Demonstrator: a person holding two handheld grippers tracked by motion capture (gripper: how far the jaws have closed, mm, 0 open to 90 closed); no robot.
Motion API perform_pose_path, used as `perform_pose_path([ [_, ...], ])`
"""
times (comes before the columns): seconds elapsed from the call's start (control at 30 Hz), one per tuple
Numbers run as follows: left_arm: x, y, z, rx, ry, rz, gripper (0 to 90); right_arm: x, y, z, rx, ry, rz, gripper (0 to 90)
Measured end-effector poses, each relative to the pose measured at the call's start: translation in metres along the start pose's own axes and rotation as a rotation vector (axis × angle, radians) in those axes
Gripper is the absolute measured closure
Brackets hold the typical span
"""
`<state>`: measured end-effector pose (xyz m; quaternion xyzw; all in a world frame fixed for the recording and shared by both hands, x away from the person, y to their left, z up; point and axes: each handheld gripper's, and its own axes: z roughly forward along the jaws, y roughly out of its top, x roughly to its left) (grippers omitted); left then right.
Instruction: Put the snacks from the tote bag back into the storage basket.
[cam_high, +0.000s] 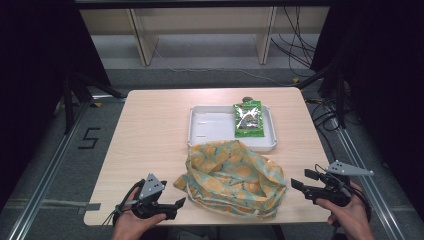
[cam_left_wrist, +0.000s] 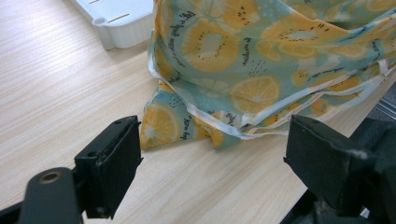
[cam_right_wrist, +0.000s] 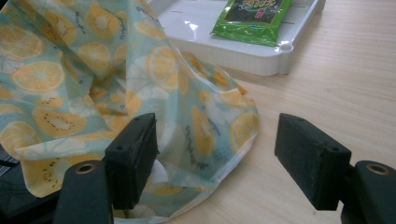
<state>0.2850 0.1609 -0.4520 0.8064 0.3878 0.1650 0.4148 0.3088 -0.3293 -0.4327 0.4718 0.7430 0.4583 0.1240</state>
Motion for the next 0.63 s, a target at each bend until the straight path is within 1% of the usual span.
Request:
perform_pose_path([
  [0.03,0.0002,0.0001,0.0,0.0,-0.001,0.003,17.5,-0.0022,-0.0002,0.0007,-0.012,-0.01,-0.036,30.9],
  [0.07,0.0002,0.0001,0.0001,-0.001,0.0,0.002,17.5,-0.0016,-0.0008,0.0009,-0.006,-0.005,-0.029,30.9],
  [0.1,0.0003,0.0001,0.0,0.001,-0.002,0.001,17.5,0.001,-0.0015,-0.0006,-0.002,0.004,-0.005,30.9],
  [0.13,0.0003,0.0,0.0001,0.0,-0.004,-0.002,17.5,0.0024,-0.0018,-0.0011,0.005,0.007,0.008,30.9],
  [0.17,0.0004,0.0,0.0001,0.0,-0.004,-0.001,17.5,-0.0002,-0.0022,0.0003,-0.014,-0.003,-0.038,30.9],
  [0.2,0.0002,0.0001,0.0,0.0,0.0,-0.002,17.5,0.0005,-0.003,0.001,-0.013,-0.004,-0.033,30.9],
  [0.23,0.0003,0.0,0.0001,-0.001,-0.003,-0.003,17.5,0.0019,-0.0031,-0.0006,-0.005,0.016,-0.019,30.9],
  [0.27,0.0001,0.0001,0.0,0.0,0.0,-0.001,17.5,0.0035,-0.0039,-0.0011,-0.001,0.011,-0.007,30.9],
  [0.3,0.0003,-0.0001,0.0001,-0.002,-0.001,0.005,17.5,0.0017,-0.0038,-0.0005,-0.015,0.014,-0.026,30.9],
  [0.33,0.0003,-0.0002,0.0001,-0.002,-0.004,0.001,17.5,0.0039,-0.0043,-0.0013,0.004,0.022,0.009,30.9],
  [0.37,0.0003,-0.0001,0.0,-0.001,-0.004,0.001,17.5,0.0013,-0.0045,0.0006,-0.01,0.014,-0.027,30.9],
  [0.4,0.0006,0.0002,-0.0001,0.0,-0.005,0.004,17.5,0.0011,-0.0047,0.0002,-0.004,0.007,-0.031,30.9],
  [0.5,0.0007,0.0002,-0.0001,-0.001,-0.004,0.004,17.6,0.0011,-0.0053,0.001,-0.005,0.017,-0.024,30.9],
  [0.53,0.0006,0.0003,-0.0001,-0.002,-0.005,0.004,17.5,-0.0002,-0.0053,0.0009,-0.019,0.0,-0.047,30.9],
  [0.57,0.0007,0.0001,0.0,-0.004,-0.005,0.006,17.5,0.0007,-0.0057,0.0014,-0.004,0.016,-0.023,30.9],
  [0.63,0.0008,0.0001,0.0001,-0.003,-0.005,0.007,17.5,-0.0003,-0.0059,0.0018,-0.004,0.016,-0.034,30.9],
])
